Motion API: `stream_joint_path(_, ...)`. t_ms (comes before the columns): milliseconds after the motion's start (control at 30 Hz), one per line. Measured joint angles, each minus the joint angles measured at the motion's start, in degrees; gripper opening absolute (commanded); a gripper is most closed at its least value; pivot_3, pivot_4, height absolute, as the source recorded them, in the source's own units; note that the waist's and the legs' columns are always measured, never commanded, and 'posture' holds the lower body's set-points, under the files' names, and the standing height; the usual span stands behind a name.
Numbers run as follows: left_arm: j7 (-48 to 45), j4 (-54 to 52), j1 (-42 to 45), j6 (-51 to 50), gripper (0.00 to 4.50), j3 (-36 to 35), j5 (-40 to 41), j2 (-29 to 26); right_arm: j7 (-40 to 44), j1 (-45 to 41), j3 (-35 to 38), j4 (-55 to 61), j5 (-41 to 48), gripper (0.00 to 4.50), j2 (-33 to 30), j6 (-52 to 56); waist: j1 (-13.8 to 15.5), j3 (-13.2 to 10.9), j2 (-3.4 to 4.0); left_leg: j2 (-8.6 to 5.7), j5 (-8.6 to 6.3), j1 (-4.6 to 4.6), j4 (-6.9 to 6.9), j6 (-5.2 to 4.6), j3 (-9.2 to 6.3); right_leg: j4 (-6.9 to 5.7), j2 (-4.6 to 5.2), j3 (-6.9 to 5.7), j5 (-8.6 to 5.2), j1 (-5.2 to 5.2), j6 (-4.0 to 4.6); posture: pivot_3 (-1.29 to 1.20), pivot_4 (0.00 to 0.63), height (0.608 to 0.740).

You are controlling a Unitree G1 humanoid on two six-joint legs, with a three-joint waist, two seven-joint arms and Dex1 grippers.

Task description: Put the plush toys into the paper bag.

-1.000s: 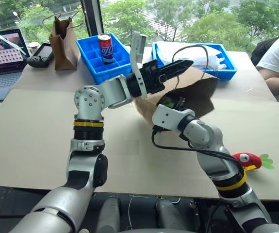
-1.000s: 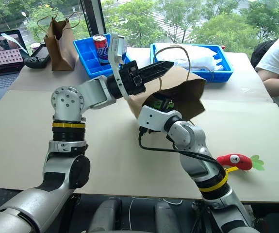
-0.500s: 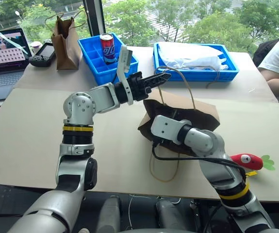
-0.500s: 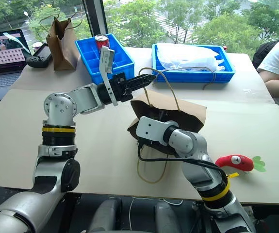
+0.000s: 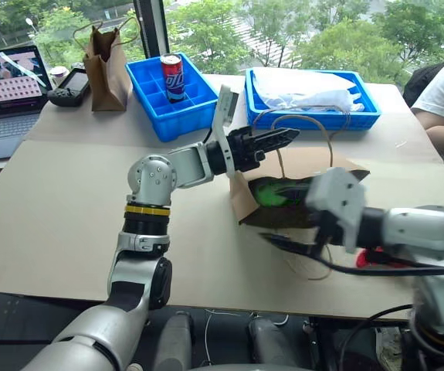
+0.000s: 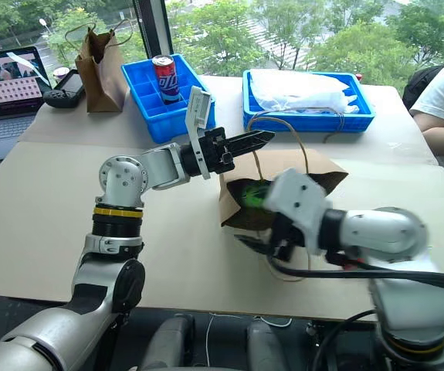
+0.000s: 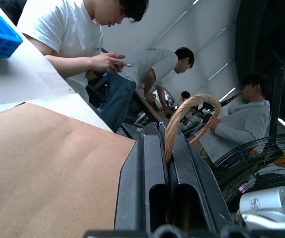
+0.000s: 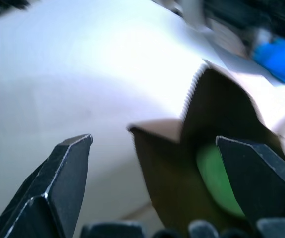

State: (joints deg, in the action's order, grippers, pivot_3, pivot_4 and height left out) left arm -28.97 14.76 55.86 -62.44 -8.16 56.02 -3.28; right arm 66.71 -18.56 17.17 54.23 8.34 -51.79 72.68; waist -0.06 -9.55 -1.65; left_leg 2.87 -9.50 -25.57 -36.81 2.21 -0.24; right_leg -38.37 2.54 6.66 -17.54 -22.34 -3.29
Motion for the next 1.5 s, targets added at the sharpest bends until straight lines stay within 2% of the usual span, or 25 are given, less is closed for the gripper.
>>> stream_joint_path(67, -0.5, 0.2, 0.1, 0.0, 0.0, -0.1, -0.3, 0.1, 2.8, 8.3, 9.1, -4.0, -1.2, 4.45, -8.7, -1.5, 0.0, 0.0, -0.04, -0.02, -0.09, -0.02, 0.03, -0.16, 0.02, 0.33, 0.03, 0.02, 0.0, 0.1, -0.01, 0.0, 0.15, 0.704)
stream_joint_path(100, -0.5, 0.2, 0.0, 0.0, 0.0, -0.3, -0.4, 0.1, 3.7, 10.6, 11.3, -5.6, -1.6, 4.45, -10.3, -2.0, -0.1, 0.0, -0.05, -0.05, -0.12, -0.01, 0.03, -0.2, 0.03, 0.33, 0.05, 0.05, -0.02, 0.14, -0.04, 0.0, 0.15, 0.704)
stream_joint_path(167, -0.6, 0.4, 0.2, 0.1, 0.0, -0.3, -0.6, 1.3, 4.8, 21.6, 17.3, -9.4, -5.0, 4.45, -12.9, -9.0, -0.1, 0.0, -0.05, -0.09, -0.17, -0.05, 0.04, -0.29, 0.02, 0.36, 0.07, 0.08, -0.07, 0.15, -0.13, 0.0, 0.15, 0.704)
stream_joint_path(200, -0.6, 0.4, 0.2, 0.0, 0.0, 0.0, -0.6, 2.1, 4.9, 28.8, 19.5, -13.3, -8.1, 4.45, -13.5, -14.8, 0.1, 0.0, -0.11, -0.09, -0.18, -0.09, 0.03, -0.3, 0.01, 0.4, 0.07, 0.07, -0.08, 0.17, -0.15, 0.0, 0.15, 0.704)
stream_joint_path(267, -0.7, 0.4, 0.0, 0.0, 0.0, -0.2, -0.7, 2.0, 4.5, 36.0, 20.8, -19.9, -11.6, 4.45, -12.4, -22.9, 0.0, 0.0, -0.11, -0.13, -0.17, -0.09, 0.0, -0.3, 0.07, 0.37, 0.09, 0.18, -0.08, 0.13, -0.15, 0.0, 0.15, 0.704)
stream_joint_path(400, -0.6, 0.4, 0.0, 0.0, 0.0, -0.6, -0.7, 2.4, 1.6, 38.8, 20.1, -26.3, -12.6, 4.45, -10.2, -33.4, -1.1, 0.0, -0.09, -0.13, -0.09, 0.09, 0.0, -0.25, 0.05, 0.25, 0.05, 0.25, -0.05, 0.19, -0.2, 0.0, 0.15, 0.704)
stream_joint_path(567, -0.3, -0.4, -0.5, -0.1, 0.0, -1.1, -0.7, 2.3, -7.1, 36.3, 11.3, -39.0, -15.4, 4.45, -7.8, -45.0, -1.5, 0.0, -0.02, -0.18, 0.07, 0.09, -0.01, -0.3, 0.06, 0.27, 0.08, 0.3, 0.0, 0.22, -0.31, 0.0, 0.15, 0.704)
stream_joint_path(667, 0.2, -0.8, -1.0, -0.1, 0.0, -1.3, -0.7, 2.4, -10.2, 31.2, 6.8, -42.5, -15.0, 3.72, -5.5, -47.5, -2.0, 0.0, 0.04, -0.17, 0.08, 0.09, 0.0, -0.31, 0.04, 0.25, 0.06, 0.3, 0.03, 0.22, -0.27, 0.0, 0.15, 0.704)
stream_joint_path(733, 0.4, -1.3, -1.3, -0.2, 0.0, -1.2, -0.7, 2.6, -10.6, 30.3, 3.9, -43.4, -14.9, 3.02, -5.5, -47.8, -1.9, 0.0, 0.05, -0.17, 0.08, 0.07, 0.01, -0.31, 0.03, 0.26, 0.06, 0.28, 0.05, 0.22, -0.25, 0.0, 0.15, 0.704)
stream_joint_path(867, 0.7, -1.5, -1.5, -0.2, 0.0, -1.5, -0.7, 2.4, -10.5, 30.0, 2.9, -43.3, -13.6, 1.67, -5.5, -46.8, -1.8, 0.0, 0.05, -0.18, 0.08, 0.05, 0.01, -0.31, 0.03, 0.28, 0.07, 0.28, 0.05, 0.24, -0.25, 0.0, 0.15, 0.704)
stream_joint_path(900, 0.7, -1.5, -1.5, -0.2, 0.0, -1.6, -0.7, 2.4, -10.5, 30.0, 2.9, -43.0, -13.1, 1.49, -5.5, -46.5, -1.7, 0.0, 0.05, -0.18, 0.08, 0.05, 0.01, -0.31, 0.03, 0.28, 0.07, 0.28, 0.05, 0.24, -0.25, 0.0, 0.15, 0.704)
stream_joint_path(933, 0.7, -1.5, -1.5, -0.2, 0.0, -1.6, -0.7, 2.5, -10.1, 30.1, 3.1, -42.0, -12.1, 0.99, -5.5, -45.6, -1.7, 0.0, 0.05, -0.18, 0.08, 0.06, 0.01, -0.31, 0.03, 0.27, 0.06, 0.28, 0.05, 0.24, -0.25, 0.0, 0.15, 0.704)
stream_joint_path(1033, 0.7, -1.5, -1.5, -0.1, 0.0, -1.5, -0.7, 2.6, -8.3, 30.6, 4.3, -38.5, -9.6, 0.11, -6.0, -43.1, -1.8, 0.0, 0.06, -0.18, 0.08, 0.06, 0.0, -0.31, 0.03, 0.26, 0.07, 0.29, 0.04, 0.23, -0.26, 0.0, 0.15, 0.704)
stream_joint_path(1167, 0.7, -1.2, -1.5, 0.1, 0.0, -1.7, -1.0, 2.6, -3.2, 29.2, 11.7, -31.5, -3.5, 0.02, -10.1, -36.7, -1.8, 0.0, 0.1, -0.18, 0.08, 0.06, 0.0, -0.31, 0.02, 0.25, 0.05, 0.28, 0.05, 0.24, -0.26, 0.0, 0.15, 0.704)
stream_joint_path(1267, 0.8, 1.0, 0.2, 0.6, 0.0, -2.5, -1.0, 3.8, 3.1, 27.5, 18.9, -19.7, 6.6, 0.02, -13.3, -27.3, -1.5, 0.0, -0.01, -0.15, 0.08, 0.05, 0.01, -0.31, -0.12, 0.29, 0.0, 0.15, 0.04, 0.29, -0.26, 0.0, 0.15, 0.704)
stream_joint_path(1367, 0.7, 1.5, 1.0, 1.2, 0.0, -2.9, -1.0, 4.6, 2.4, 22.3, 17.2, -11.8, 15.7, 0.02, -12.8, -19.3, -1.4, -0.1, -0.07, -0.18, 0.08, 0.02, -0.02, -0.31, -0.12, 0.31, 0.05, 0.17, 0.05, 0.3, -0.26, 0.0, 0.15, 0.704)
stream_joint_path(1500, 0.7, 1.9, 1.2, 1.4, 0.0, -2.7, -1.6, 5.3, -5.2, 12.9, 10.4, -9.2, 20.7, 0.02, -10.9, -14.0, -1.1, -0.1, -0.08, -0.21, 0.08, -0.01, -0.03, -0.31, -0.12, 0.31, 0.06, 0.2, 0.05, 0.26, -0.25, 0.0, 0.15, 0.704)
